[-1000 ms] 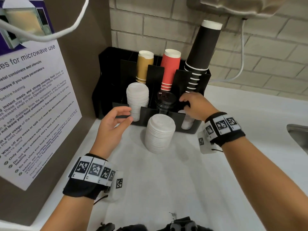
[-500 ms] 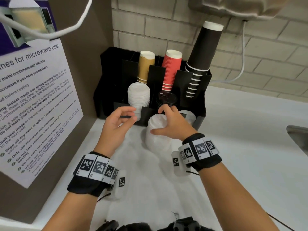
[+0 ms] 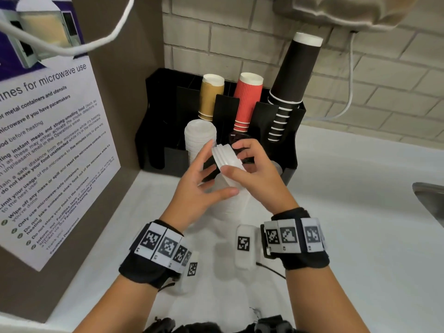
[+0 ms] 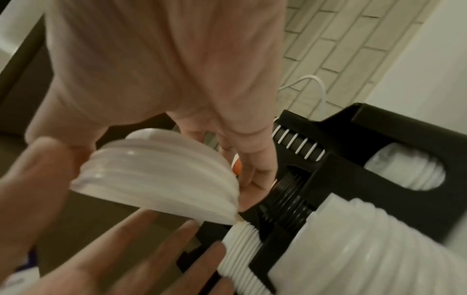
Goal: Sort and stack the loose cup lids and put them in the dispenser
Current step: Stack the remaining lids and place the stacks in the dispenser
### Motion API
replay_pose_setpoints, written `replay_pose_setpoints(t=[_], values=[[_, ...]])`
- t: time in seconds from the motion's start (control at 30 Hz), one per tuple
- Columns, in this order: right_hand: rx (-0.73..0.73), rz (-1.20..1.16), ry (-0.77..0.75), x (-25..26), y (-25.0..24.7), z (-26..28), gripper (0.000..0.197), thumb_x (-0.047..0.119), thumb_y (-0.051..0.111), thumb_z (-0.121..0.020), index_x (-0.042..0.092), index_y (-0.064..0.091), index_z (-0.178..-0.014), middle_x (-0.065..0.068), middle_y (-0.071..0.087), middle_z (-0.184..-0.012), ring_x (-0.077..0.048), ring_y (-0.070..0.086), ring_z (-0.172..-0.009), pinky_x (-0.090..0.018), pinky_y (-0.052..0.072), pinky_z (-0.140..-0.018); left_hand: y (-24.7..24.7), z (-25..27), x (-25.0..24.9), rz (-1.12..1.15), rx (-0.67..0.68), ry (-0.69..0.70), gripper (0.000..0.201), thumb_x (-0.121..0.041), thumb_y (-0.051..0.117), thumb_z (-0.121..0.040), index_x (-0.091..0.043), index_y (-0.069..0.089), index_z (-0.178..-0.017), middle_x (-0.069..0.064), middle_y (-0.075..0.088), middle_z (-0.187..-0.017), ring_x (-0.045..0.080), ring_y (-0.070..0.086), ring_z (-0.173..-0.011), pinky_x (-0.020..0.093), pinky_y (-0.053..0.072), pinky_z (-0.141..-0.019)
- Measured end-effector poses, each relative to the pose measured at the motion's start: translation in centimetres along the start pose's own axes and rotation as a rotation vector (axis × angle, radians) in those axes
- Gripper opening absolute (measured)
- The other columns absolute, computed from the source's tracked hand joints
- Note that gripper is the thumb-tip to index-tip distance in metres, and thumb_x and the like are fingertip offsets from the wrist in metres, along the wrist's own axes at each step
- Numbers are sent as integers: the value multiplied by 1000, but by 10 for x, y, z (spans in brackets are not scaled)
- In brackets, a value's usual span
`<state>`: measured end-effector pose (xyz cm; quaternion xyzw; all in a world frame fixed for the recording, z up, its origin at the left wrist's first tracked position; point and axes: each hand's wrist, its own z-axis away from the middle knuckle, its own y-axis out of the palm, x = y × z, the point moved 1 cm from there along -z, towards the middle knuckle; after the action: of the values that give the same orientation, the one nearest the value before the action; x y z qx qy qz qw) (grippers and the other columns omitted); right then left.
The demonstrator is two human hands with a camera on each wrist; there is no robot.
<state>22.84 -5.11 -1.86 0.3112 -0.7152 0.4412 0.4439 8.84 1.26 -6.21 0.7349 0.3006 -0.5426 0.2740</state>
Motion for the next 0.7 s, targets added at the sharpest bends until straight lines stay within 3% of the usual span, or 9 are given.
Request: replay_pose_setpoints(t=[0.1, 0.2, 0.33, 0.5, 0.7], values=[[81, -171, 48, 5, 2, 11, 45, 33, 73, -81, 32, 53, -122, -1, 61, -113, -15, 67, -96, -26, 54, -77, 4, 0, -5, 26, 9, 27, 91, -28, 83, -66, -49, 34, -140, -15, 48, -144, 15, 53, -128, 44, 49, -102], [182, -198, 81, 3, -5, 18, 57, 39, 73, -76, 39, 51, -128, -4, 66, -114, -16, 66, -103, -35, 53, -90, -3, 0, -7, 33, 47, 25, 95, -23, 89, -62, -44, 40, -141, -10, 48, -142, 20, 56, -124, 41, 55, -93], [253, -185, 94, 0, -16, 24, 69, 30, 76, -73, 39, 46, -135, -5, 66, -118, -23, 63, -111, -46, 46, -103, -8, 2, -11, 9, 162, 2, 94, -23, 87, -58, -42, 43, -138, -8, 49, -143, 17, 56, -124, 35, 56, -87], [214, -184, 58, 3, -18, 27, 67, 26, 79, -71, 39, 51, -131, 2, 63, -123, -21, 63, -110, -46, 47, -102, -2, 2, -13, -7, 136, -5, 98, -19, 90, -57, -42, 41, -139, -8, 46, -145, 18, 53, -127, 46, 54, -94], [193, -163, 35, 6, -23, 30, 64, 25, 79, -72, 35, 52, -129, 6, 62, -122, -16, 62, -111, -45, 51, -98, 3, 2, -17, -24, 137, -12, 100, -32, 91, -51, -48, 42, -137, -11, 48, -143, 15, 54, -125, 44, 55, -93]])
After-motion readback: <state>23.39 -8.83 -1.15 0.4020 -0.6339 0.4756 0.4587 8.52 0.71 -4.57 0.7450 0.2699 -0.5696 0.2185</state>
